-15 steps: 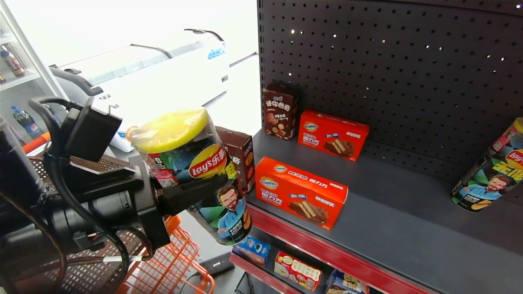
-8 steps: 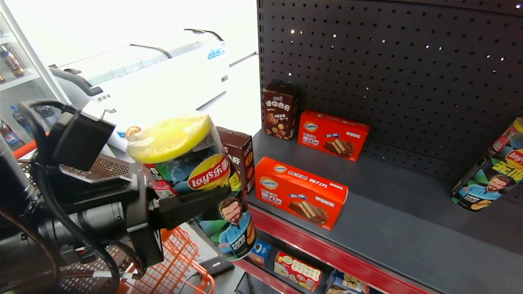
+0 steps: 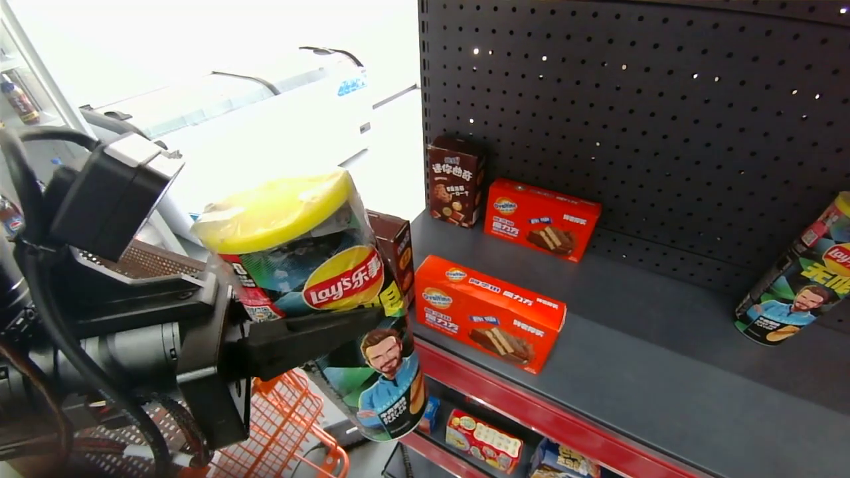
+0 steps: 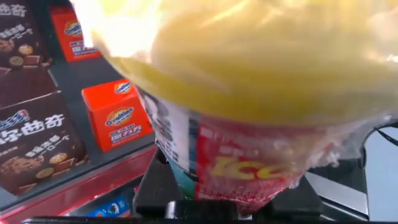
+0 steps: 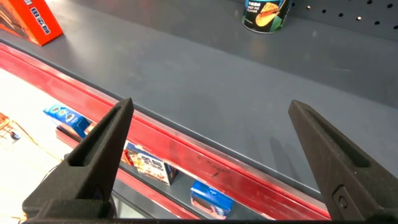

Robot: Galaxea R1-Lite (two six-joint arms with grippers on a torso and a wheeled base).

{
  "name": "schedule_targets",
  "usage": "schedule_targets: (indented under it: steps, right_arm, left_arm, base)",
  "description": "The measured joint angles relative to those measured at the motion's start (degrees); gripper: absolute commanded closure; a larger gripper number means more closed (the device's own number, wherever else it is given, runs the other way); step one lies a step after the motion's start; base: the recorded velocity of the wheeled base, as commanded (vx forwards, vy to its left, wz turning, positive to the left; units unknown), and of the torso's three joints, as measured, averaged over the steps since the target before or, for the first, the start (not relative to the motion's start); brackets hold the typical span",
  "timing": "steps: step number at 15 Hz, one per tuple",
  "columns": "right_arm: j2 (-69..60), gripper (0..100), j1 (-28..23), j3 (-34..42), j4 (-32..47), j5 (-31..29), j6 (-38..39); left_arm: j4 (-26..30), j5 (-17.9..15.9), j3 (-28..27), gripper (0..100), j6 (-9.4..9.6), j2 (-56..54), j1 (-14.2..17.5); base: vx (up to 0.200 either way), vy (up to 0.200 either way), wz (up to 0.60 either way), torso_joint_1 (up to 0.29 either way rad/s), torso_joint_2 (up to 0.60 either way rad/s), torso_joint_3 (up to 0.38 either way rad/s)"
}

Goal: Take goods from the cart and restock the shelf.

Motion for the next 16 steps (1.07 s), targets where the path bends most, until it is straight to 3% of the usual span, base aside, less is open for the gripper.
schedule_targets:
  steps: [14,16]
  right_arm:
    - [0.0,0,0.0,0.0,0.0,0.0,0.1]
    - [0.0,0,0.0,0.0,0.0,0.0,0.1]
  left_arm:
    - [-0.1,-1.1,-3.2,100,0.09,0.2,-0.5]
    - [-0.1,-1.1,-2.9,100,0.09,0.2,-0.4]
  base:
    - [0.0,0.0,-0.6,0.002,0.0,0.003]
    - [0.0,0.0,0.0,0.0,0.0,0.0]
